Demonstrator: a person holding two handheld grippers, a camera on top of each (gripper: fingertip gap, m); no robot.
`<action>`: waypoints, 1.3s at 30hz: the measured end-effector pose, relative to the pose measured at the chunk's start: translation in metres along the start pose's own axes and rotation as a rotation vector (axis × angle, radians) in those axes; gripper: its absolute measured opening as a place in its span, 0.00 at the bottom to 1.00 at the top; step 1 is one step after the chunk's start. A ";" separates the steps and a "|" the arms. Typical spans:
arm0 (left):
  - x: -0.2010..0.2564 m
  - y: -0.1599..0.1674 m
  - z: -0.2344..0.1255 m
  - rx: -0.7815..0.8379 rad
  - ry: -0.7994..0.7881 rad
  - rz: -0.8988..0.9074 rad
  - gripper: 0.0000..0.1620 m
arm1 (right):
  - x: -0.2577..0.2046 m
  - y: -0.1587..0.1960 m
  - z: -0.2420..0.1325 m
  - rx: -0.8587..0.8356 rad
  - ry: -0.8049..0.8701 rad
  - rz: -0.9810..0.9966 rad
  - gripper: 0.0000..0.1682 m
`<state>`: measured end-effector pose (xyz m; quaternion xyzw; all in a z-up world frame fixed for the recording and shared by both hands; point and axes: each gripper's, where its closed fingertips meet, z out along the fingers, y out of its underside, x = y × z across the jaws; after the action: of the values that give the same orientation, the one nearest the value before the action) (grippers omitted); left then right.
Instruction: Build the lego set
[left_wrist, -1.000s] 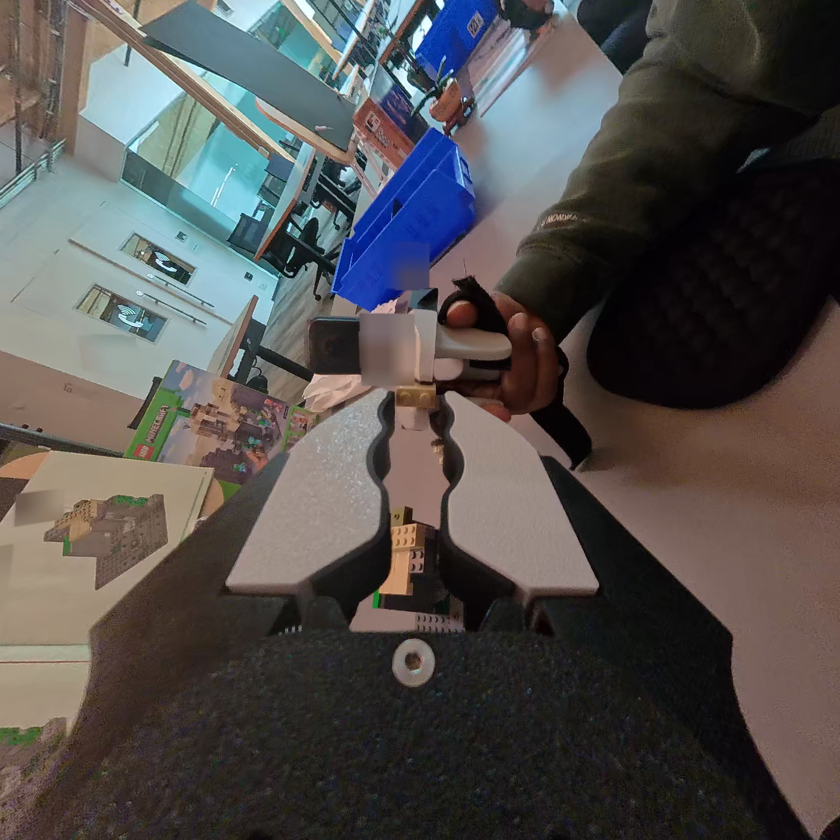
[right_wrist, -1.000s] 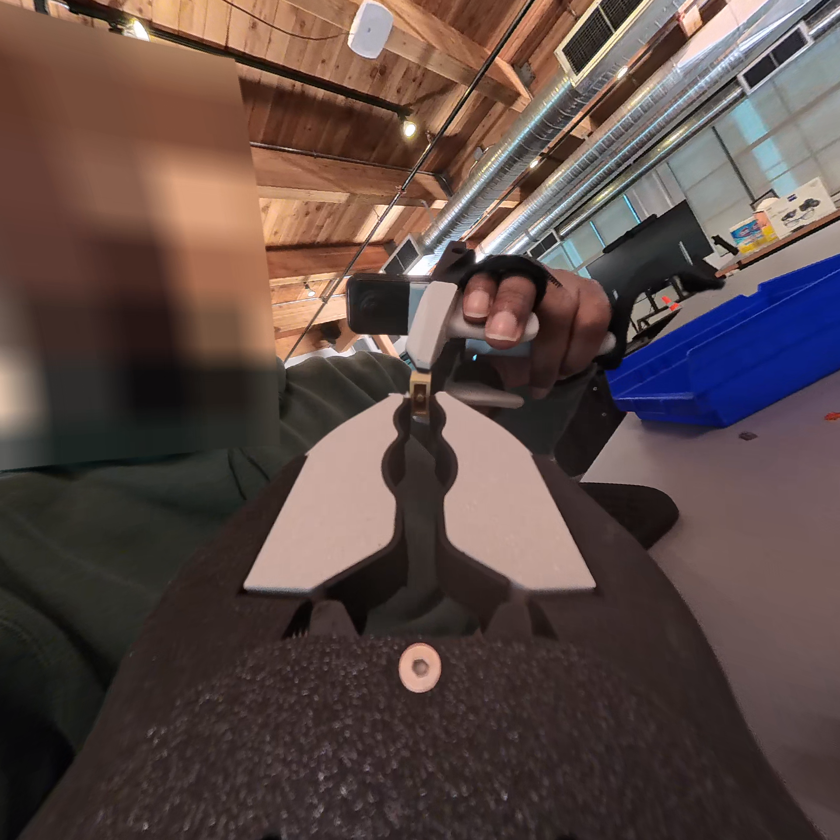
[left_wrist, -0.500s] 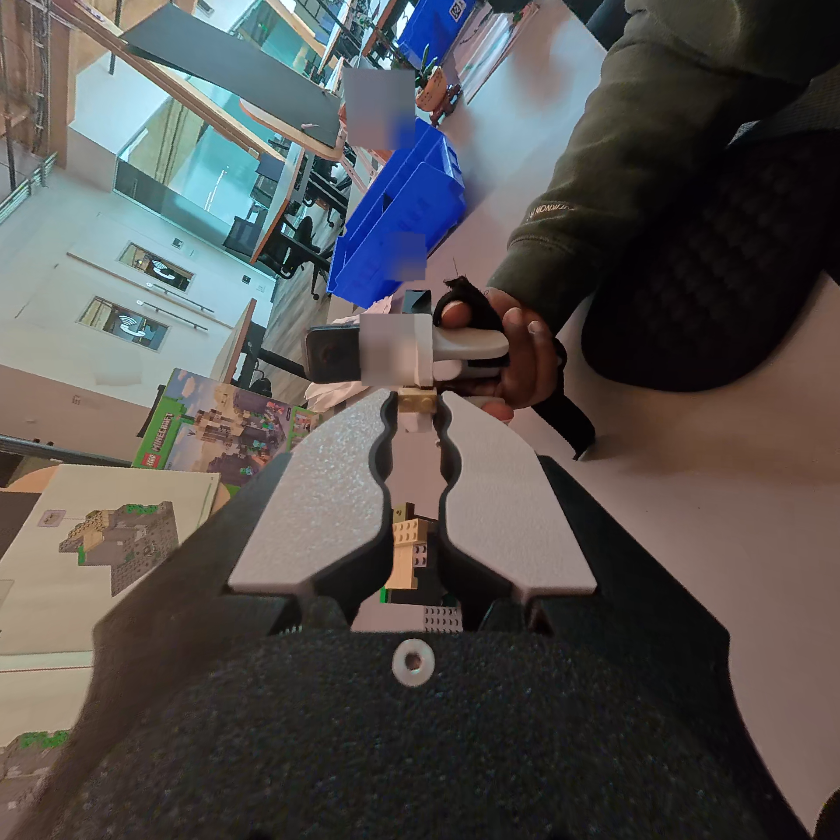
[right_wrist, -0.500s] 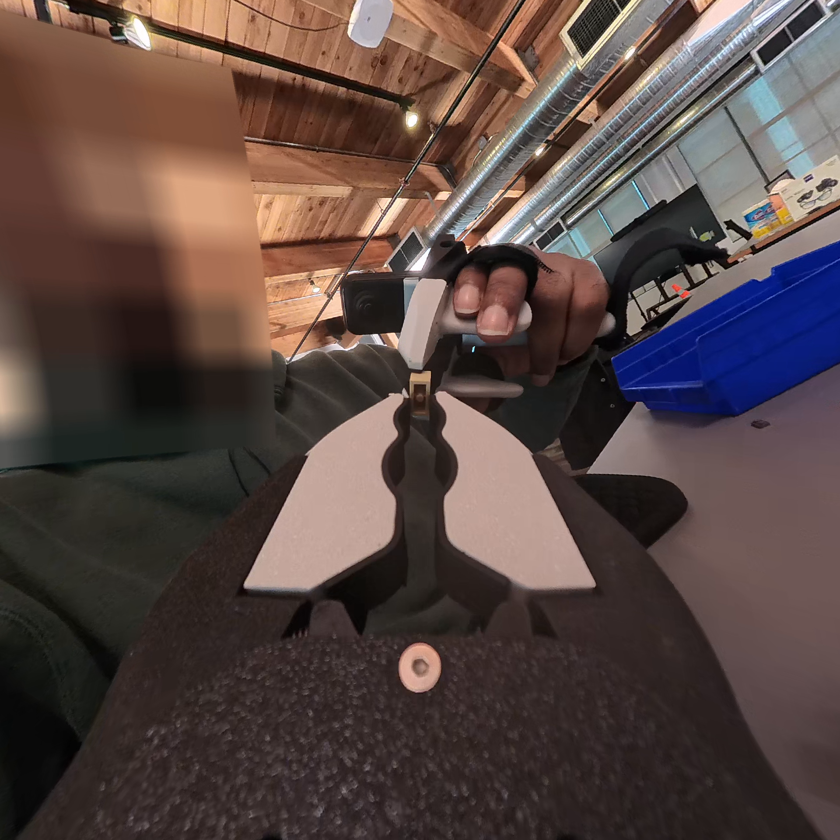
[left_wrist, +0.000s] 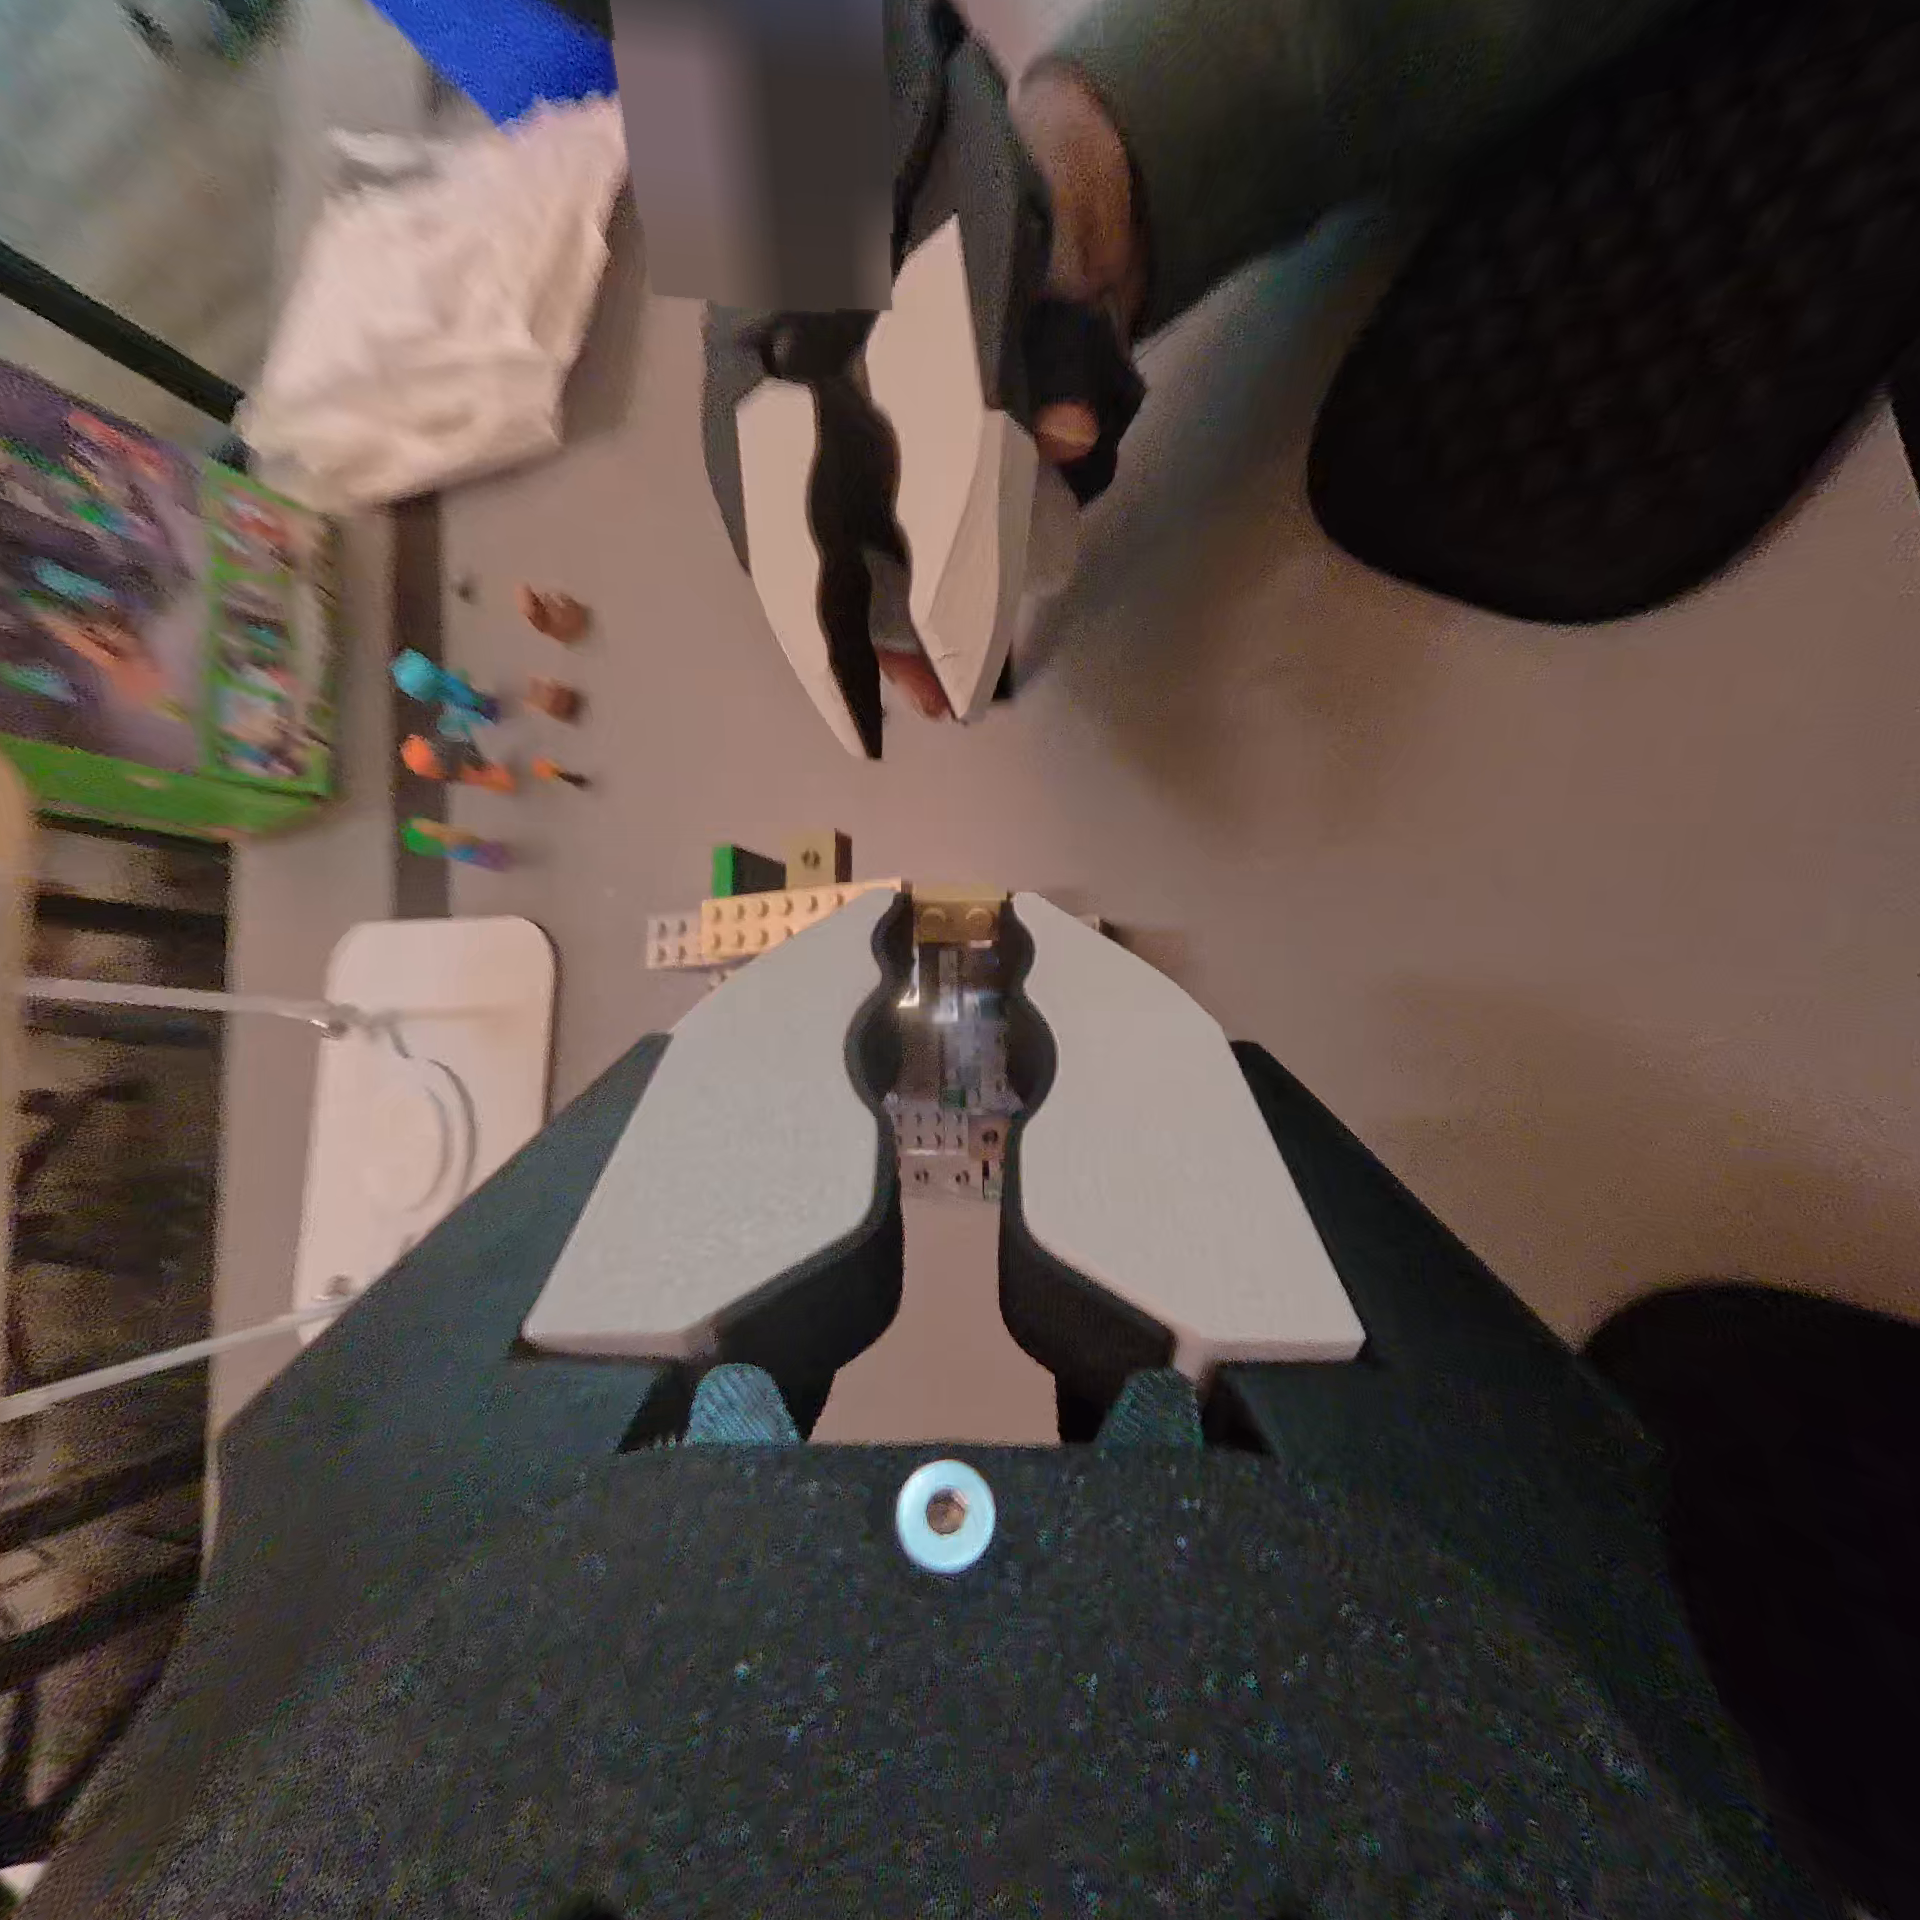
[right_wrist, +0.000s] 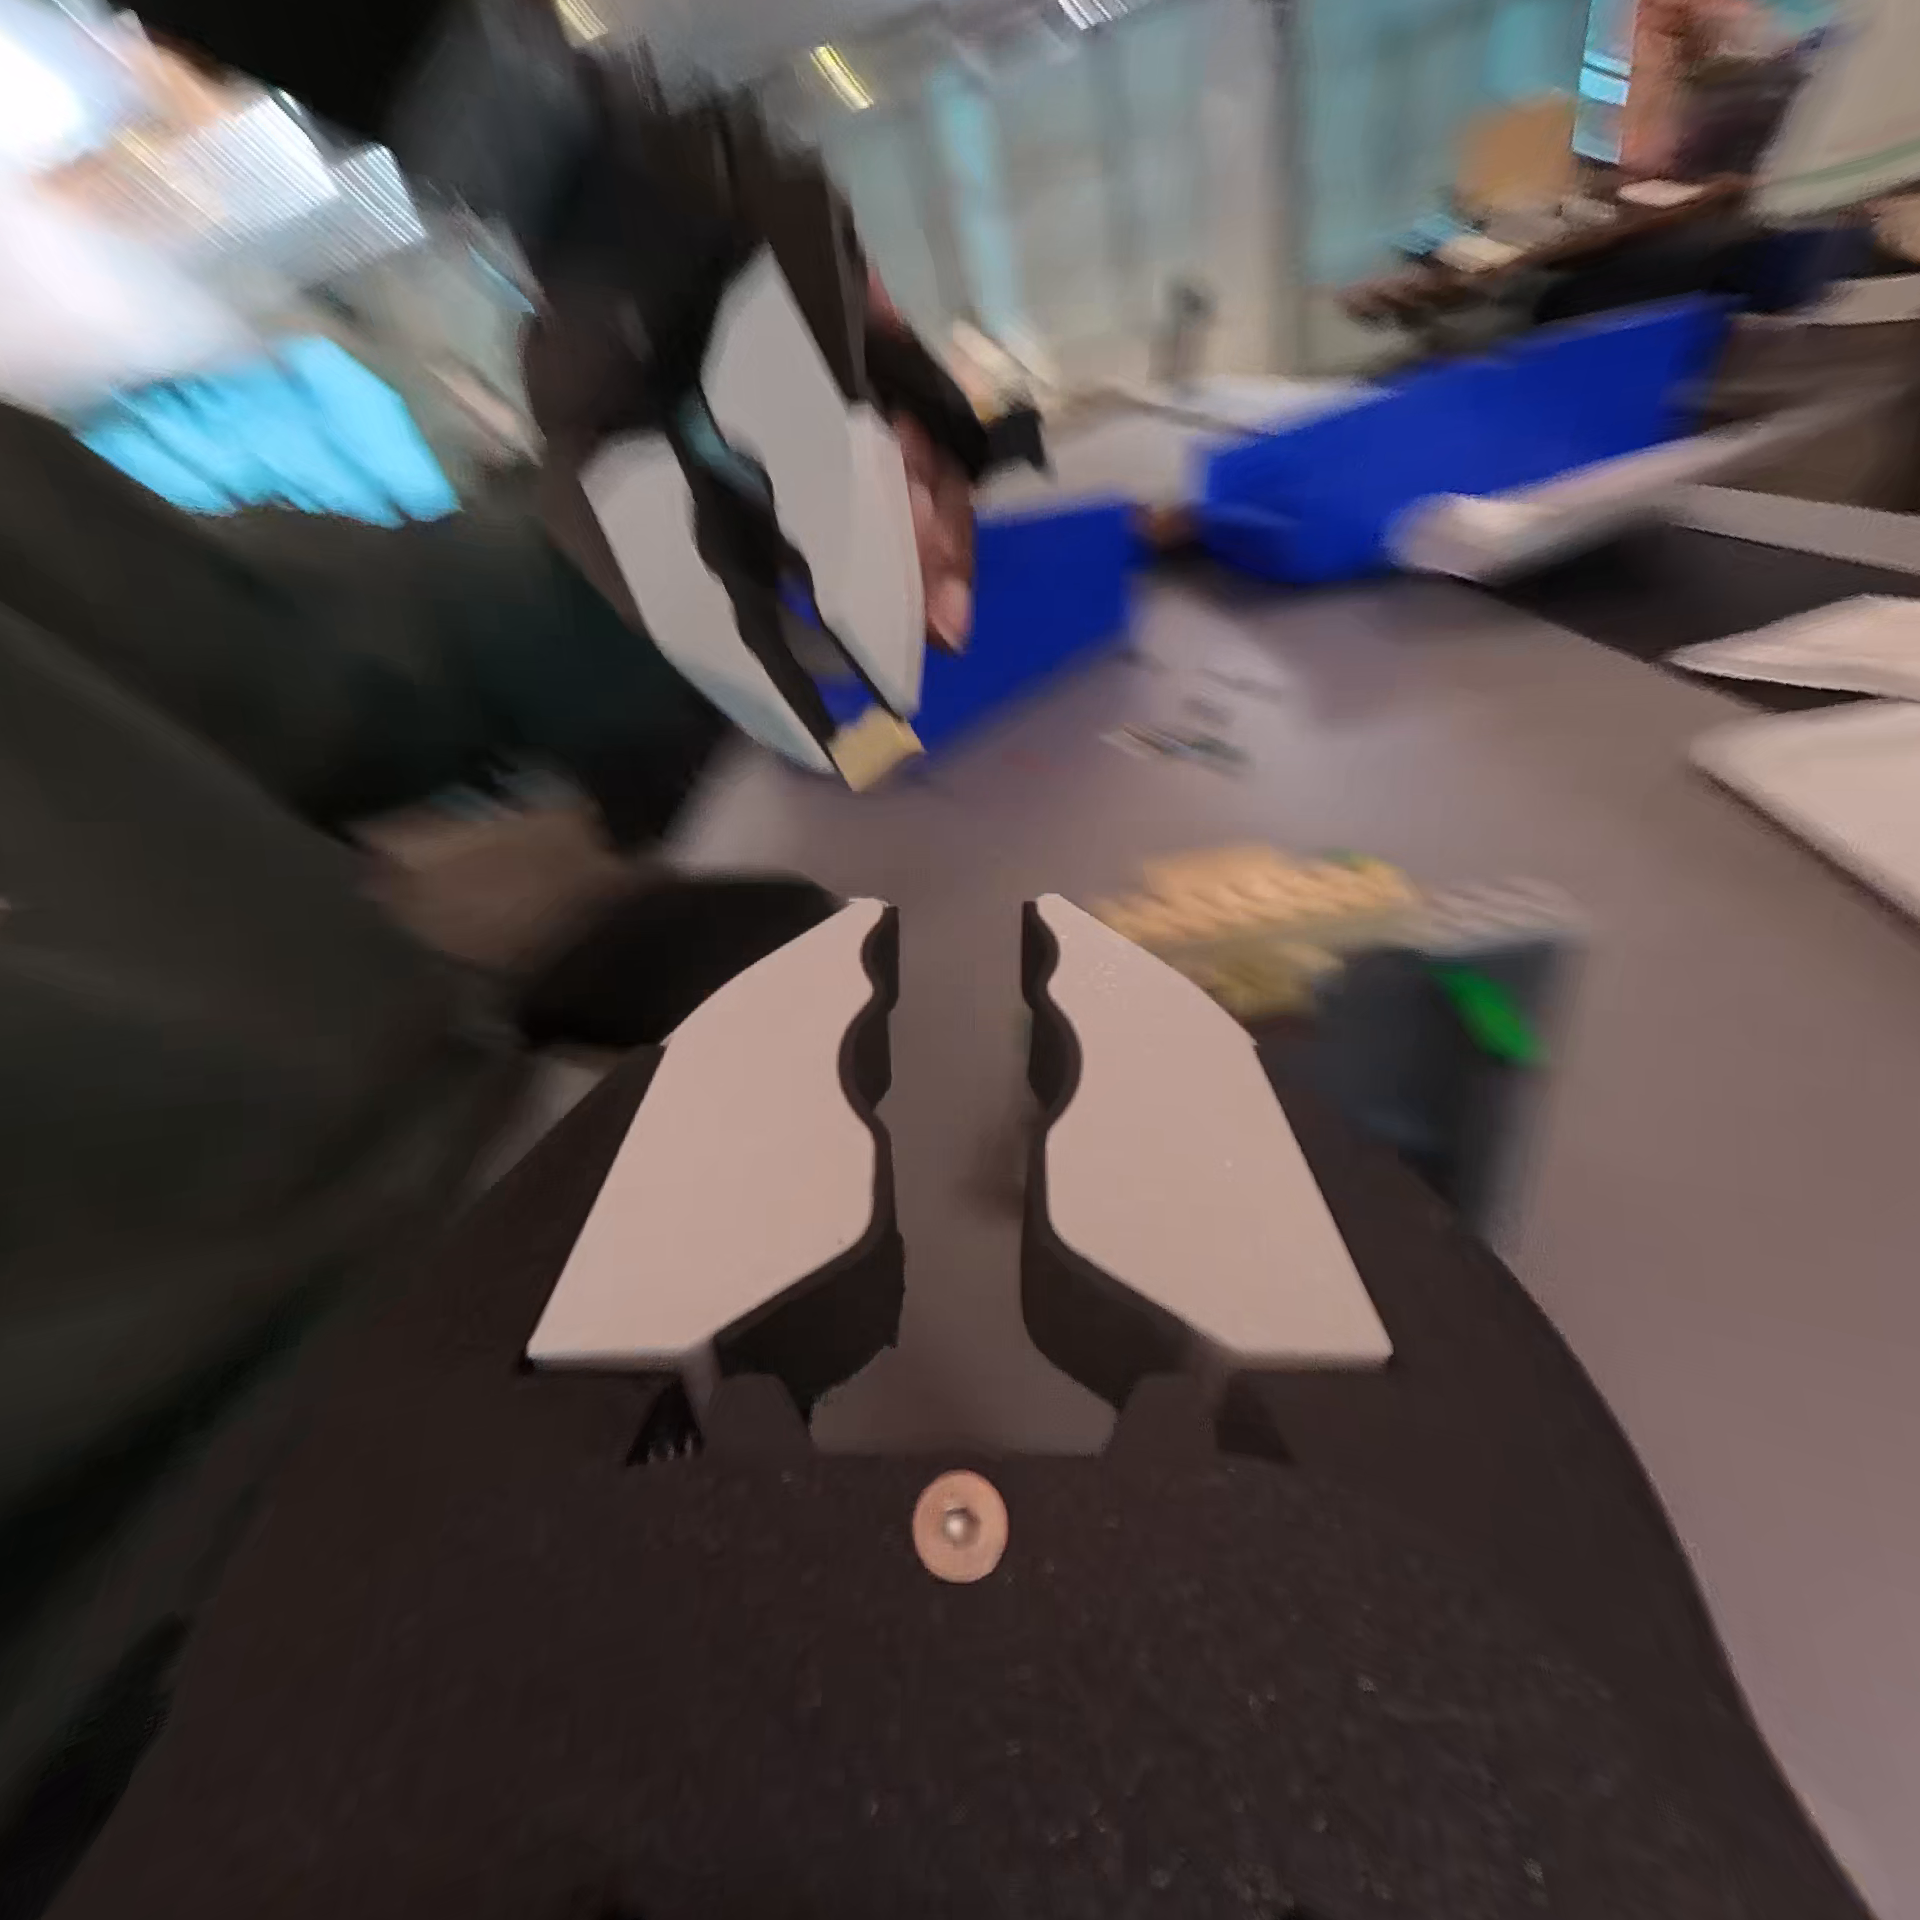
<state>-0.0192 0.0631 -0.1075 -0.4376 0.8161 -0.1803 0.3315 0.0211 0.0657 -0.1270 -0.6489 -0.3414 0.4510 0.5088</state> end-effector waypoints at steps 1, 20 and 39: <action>-0.004 0.007 0.005 -0.032 0.036 -0.017 0.09 | 0.009 0.007 -0.001 -0.042 0.059 -0.039 0.14; -0.020 0.043 0.046 -0.248 0.274 -0.044 0.10 | 0.065 0.028 0.017 -0.128 0.291 -0.145 0.20; -0.018 0.044 0.048 -0.346 0.313 -0.125 0.10 | 0.050 0.055 0.025 -0.239 0.183 -0.126 0.21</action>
<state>-0.0049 0.1018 -0.1605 -0.5044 0.8475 -0.1237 0.1095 0.0154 0.1060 -0.1938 -0.7206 -0.3848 0.3135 0.4841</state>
